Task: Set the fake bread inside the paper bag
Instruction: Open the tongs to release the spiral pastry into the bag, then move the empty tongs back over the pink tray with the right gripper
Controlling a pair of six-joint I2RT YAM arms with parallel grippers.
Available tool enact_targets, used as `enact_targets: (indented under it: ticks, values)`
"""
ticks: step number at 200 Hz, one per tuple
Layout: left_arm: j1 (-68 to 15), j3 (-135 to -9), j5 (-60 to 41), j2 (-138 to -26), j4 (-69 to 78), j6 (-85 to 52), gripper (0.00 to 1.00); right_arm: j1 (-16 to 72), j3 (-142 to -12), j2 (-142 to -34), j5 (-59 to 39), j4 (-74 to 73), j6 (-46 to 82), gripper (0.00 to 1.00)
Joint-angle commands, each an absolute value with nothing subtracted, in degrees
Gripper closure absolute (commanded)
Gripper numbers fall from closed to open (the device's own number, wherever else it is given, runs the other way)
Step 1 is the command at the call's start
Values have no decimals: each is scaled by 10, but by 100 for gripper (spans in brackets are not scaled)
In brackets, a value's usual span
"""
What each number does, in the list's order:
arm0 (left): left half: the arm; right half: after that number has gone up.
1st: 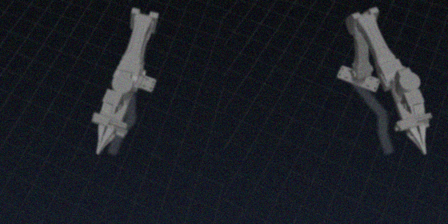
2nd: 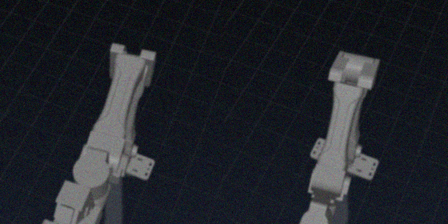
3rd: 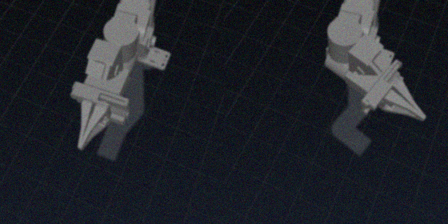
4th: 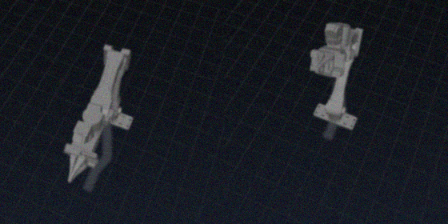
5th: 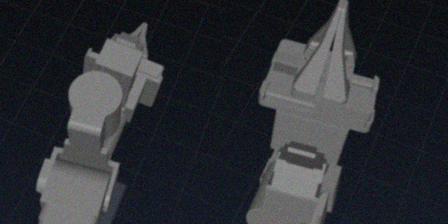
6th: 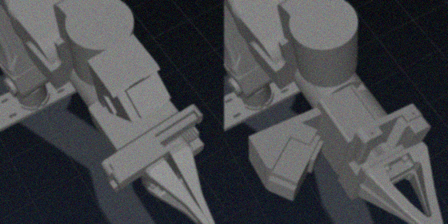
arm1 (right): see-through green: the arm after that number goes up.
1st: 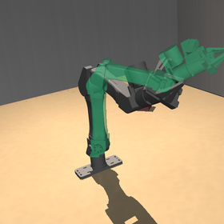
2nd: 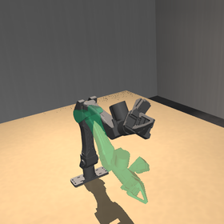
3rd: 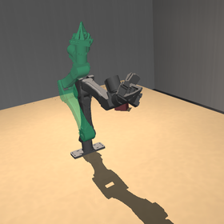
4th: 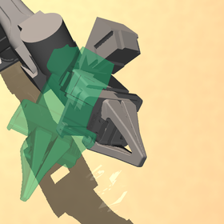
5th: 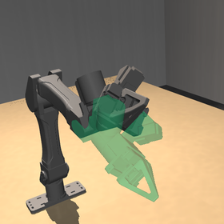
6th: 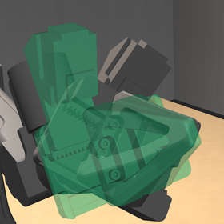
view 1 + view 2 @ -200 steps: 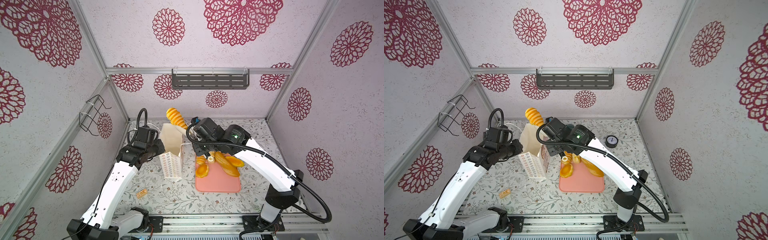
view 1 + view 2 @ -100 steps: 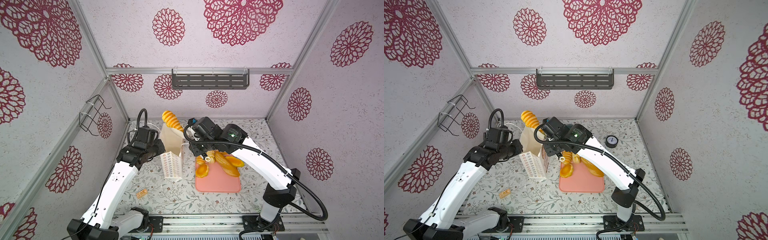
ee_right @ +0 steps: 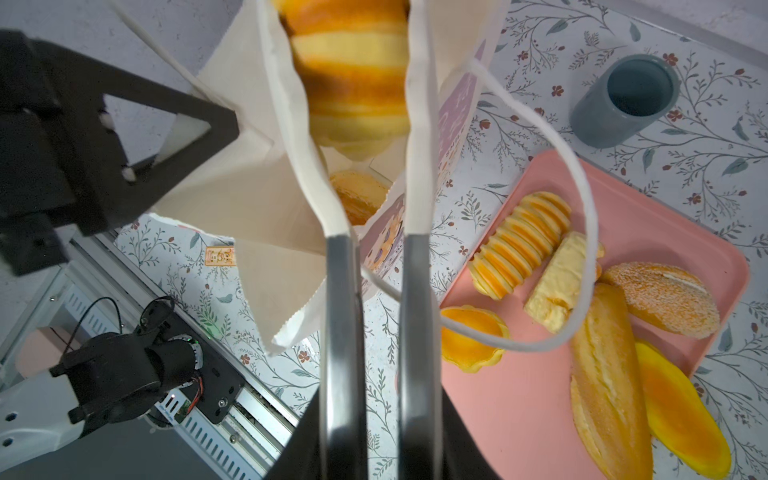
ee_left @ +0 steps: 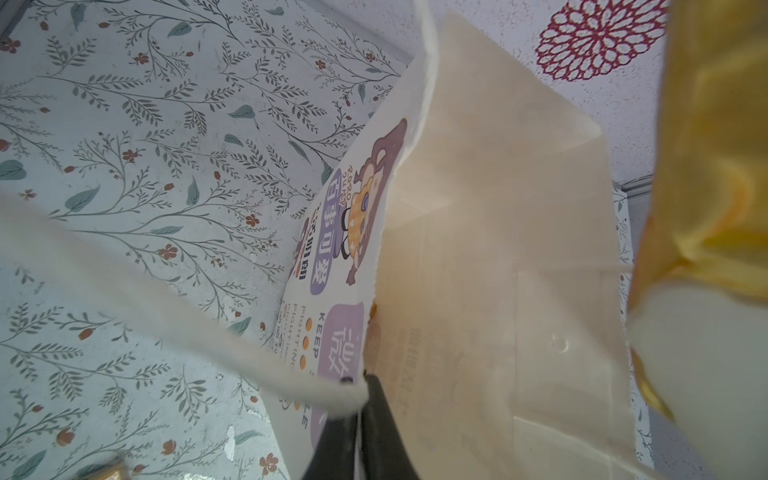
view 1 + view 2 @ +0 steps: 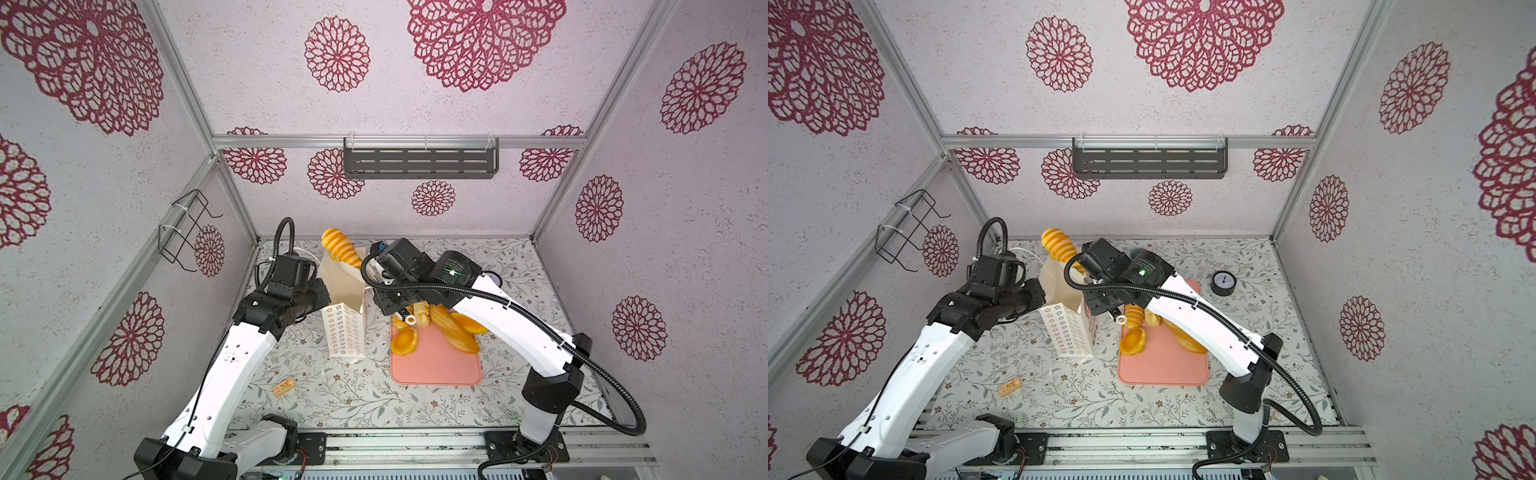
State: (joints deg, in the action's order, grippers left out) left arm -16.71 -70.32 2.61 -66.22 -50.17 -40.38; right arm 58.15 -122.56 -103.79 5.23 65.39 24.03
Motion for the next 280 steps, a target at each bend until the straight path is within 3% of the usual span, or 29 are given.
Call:
enact_targets:
  ticks: [1, 174, 280]
  values:
    - [-163, -701, 30, -655, -492, -408, 93, 580, -1226, -1013, 53, 623, 241, 67]
    - [-163, -705, 38, -652, -502, -406, 95, 580, -1168, -970, 54, 596, 249, 52]
    - [-163, -709, 39, -654, -506, -404, 94, 574, -1179, -942, 88, 600, 245, 53]
